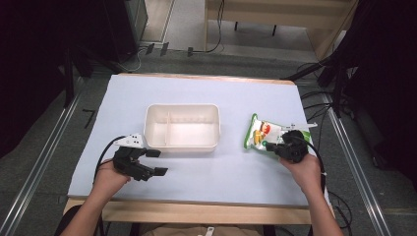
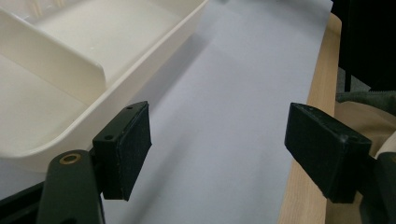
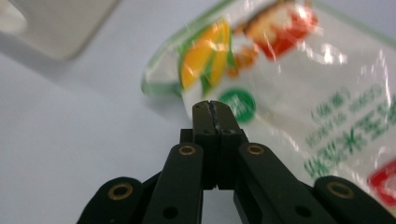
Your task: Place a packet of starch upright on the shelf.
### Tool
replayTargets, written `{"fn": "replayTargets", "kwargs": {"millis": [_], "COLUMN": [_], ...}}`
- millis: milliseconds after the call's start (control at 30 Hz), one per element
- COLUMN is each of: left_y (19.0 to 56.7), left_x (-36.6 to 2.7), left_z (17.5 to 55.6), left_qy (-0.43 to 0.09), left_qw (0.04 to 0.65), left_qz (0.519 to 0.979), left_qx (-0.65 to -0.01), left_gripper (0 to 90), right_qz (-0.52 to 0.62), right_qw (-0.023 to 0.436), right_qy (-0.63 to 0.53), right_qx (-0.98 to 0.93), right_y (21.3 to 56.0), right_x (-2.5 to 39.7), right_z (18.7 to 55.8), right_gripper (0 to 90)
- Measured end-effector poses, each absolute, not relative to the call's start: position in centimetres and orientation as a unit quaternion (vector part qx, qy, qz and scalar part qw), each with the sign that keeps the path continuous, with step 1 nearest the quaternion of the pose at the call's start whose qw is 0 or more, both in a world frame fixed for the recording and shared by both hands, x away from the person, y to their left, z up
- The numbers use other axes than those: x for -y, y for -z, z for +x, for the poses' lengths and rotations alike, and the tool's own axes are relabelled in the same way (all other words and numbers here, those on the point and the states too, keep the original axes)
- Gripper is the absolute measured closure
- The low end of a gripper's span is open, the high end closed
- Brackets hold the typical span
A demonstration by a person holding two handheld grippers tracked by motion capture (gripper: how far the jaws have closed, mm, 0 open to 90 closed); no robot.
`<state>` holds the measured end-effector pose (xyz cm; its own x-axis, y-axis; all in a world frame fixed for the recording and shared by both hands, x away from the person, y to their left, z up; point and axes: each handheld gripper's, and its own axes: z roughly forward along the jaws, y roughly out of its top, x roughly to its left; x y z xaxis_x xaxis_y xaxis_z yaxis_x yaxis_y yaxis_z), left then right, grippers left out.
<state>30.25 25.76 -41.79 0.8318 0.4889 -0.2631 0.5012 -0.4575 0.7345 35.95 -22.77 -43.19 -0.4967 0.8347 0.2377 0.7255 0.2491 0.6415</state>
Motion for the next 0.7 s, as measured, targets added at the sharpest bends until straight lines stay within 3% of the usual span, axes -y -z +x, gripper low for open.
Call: {"fn": "replayTargets", "kwargs": {"millis": [500, 700], "left_y": [41.9, 41.9], "left_x": [-26.8, -27.1], "left_z": [28.9, 28.5], "left_qy": [0.000, -0.004], "left_qw": [0.430, 0.434], "left_qz": [0.852, 0.848], "left_qx": [-0.299, -0.305], "left_gripper": [23.6, 23.6], "right_qz": [0.535, 0.574], "right_qw": [0.141, 0.130], "right_qy": [-0.386, -0.375], "right_qx": [-0.738, -0.717], "right_y": [41.3, 42.2], "right_x": [22.9, 23.8], "right_z": [43.3, 45.6], "right_gripper": [88.3, 90.0]}}
